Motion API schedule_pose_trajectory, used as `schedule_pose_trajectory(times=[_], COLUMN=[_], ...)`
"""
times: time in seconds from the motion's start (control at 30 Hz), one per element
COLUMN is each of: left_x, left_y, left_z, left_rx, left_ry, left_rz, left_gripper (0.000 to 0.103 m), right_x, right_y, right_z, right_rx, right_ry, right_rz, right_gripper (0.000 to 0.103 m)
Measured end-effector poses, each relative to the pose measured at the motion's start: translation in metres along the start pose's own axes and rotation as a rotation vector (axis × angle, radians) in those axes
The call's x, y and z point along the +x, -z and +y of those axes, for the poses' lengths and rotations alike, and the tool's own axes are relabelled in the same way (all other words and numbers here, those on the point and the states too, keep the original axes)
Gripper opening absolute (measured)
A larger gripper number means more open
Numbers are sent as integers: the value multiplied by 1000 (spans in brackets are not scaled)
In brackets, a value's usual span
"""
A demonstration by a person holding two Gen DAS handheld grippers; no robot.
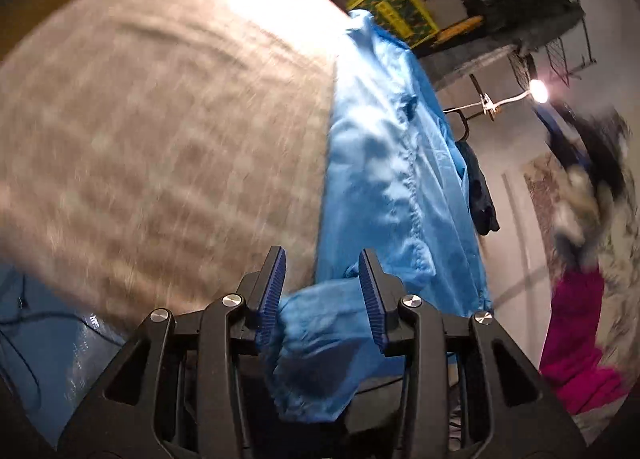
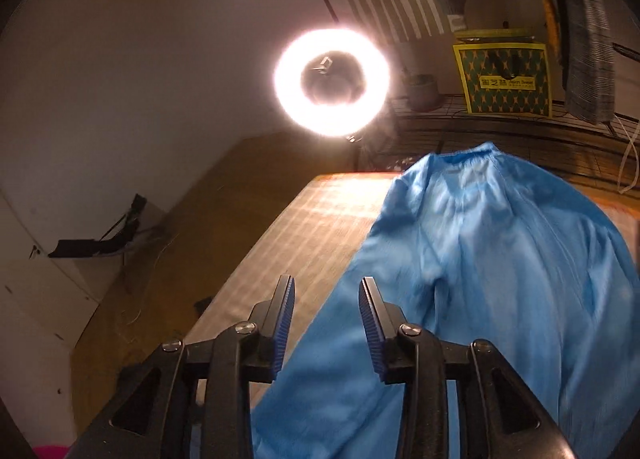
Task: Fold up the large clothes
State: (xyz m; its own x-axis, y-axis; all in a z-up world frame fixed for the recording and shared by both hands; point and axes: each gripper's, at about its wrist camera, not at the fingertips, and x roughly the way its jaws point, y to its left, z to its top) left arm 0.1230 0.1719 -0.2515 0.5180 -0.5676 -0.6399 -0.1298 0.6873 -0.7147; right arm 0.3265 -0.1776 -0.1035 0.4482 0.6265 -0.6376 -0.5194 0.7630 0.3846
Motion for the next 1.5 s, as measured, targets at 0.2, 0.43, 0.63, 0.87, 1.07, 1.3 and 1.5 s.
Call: schedule_pose_trajectory(times=[0.2,0.43,0.63,0.87,1.07,1.3,1.5], left_x=[-2,6,0,-5,48,62,49], left_y=[21,51,77,33,-13,-5,21], left_z=[-9,-7,-63,-82,-83,-76,-96], left_rx=[15,-19,212,278,298,241,301], left_ry=[32,85,57,-42,-38,39,30], left_rz=[-6,30,84,-7,174,350,368], left_gripper=[37,23,22,38,38,38,38], right_x=[-16,32,43,43,47,59,67], right_y=[116,212,229,229,245,249,231], right_z=[30,23,27,22,23,12,-5], right_rx=[-9,82,77,115,170,307,423], right_ry=[34,24,-14,-32,-67,-159,-133], right_rz=[98,244,266,227,228,188,167], right_gripper=[36,35,37,40,39,42,60])
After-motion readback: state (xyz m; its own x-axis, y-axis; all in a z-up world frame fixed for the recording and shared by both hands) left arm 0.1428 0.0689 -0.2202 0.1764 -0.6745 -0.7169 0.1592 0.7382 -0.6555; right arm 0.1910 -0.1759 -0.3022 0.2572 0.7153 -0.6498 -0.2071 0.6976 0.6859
